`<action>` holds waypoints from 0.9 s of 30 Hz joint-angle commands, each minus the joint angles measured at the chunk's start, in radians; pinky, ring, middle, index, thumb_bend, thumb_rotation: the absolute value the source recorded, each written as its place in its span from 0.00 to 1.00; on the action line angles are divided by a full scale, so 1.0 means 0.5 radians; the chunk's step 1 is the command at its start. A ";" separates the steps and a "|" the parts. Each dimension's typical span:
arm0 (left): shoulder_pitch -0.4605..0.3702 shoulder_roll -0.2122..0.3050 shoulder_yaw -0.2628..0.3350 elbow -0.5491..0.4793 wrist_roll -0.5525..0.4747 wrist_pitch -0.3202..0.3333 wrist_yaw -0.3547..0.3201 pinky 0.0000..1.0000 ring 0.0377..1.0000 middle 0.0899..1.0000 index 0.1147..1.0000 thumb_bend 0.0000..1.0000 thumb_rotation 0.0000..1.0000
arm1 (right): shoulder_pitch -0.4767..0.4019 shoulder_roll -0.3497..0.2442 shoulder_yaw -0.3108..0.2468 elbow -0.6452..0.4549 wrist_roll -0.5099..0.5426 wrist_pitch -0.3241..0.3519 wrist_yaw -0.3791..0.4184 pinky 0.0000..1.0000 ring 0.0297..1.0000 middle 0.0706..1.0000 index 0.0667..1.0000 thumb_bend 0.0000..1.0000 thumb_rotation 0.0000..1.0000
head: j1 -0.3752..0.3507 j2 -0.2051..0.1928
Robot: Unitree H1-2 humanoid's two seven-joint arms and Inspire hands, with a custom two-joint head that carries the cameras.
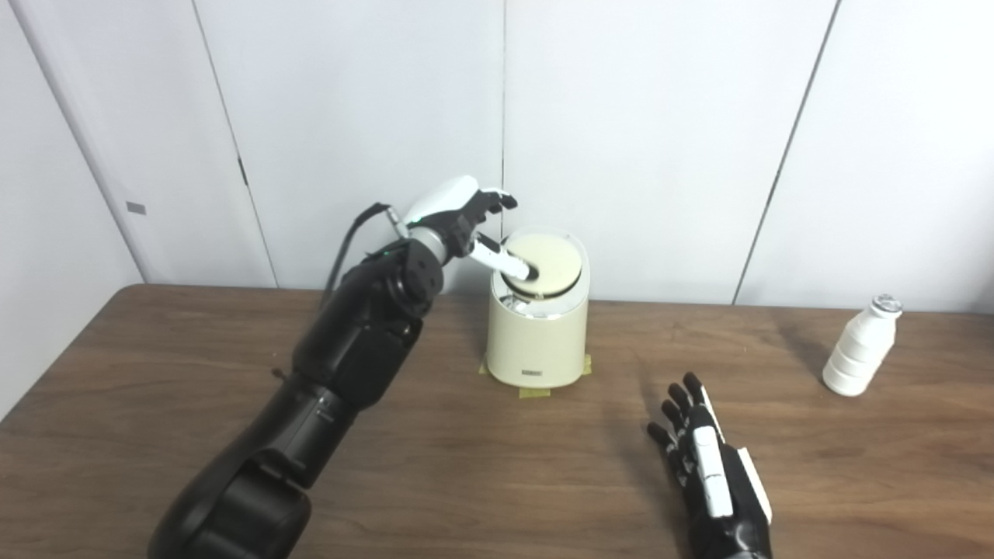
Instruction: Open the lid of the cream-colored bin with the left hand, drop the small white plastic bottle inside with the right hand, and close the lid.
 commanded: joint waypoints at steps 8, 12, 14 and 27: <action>-0.086 0.044 0.142 -0.204 -0.084 0.031 0.114 0.67 0.79 0.83 0.89 0.62 0.56 | -0.058 -0.003 0.004 -0.008 0.005 -0.008 0.012 0.89 0.96 0.97 1.00 0.59 0.88 | 0.002 -0.002; 0.001 0.064 0.231 -0.326 -0.169 0.000 0.135 0.77 0.84 0.85 0.88 0.58 0.65 | -0.064 -0.012 0.001 -0.005 0.010 -0.002 0.018 0.89 0.96 0.97 1.00 0.58 0.88 | 0.010 -0.004; 0.058 0.064 0.263 -0.392 -0.186 0.006 0.169 0.80 0.85 0.86 0.88 0.59 0.69 | -0.064 -0.018 0.003 -0.004 0.006 -0.001 0.019 0.89 0.96 0.97 1.00 0.59 0.89 | 0.010 -0.004; 0.478 -0.027 0.492 -0.814 -0.334 0.075 0.216 0.83 0.86 0.86 0.88 0.57 0.81 | -0.056 -0.066 -0.004 -0.028 0.052 0.002 0.049 0.91 0.97 0.97 1.00 0.58 0.88 | 0.008 0.014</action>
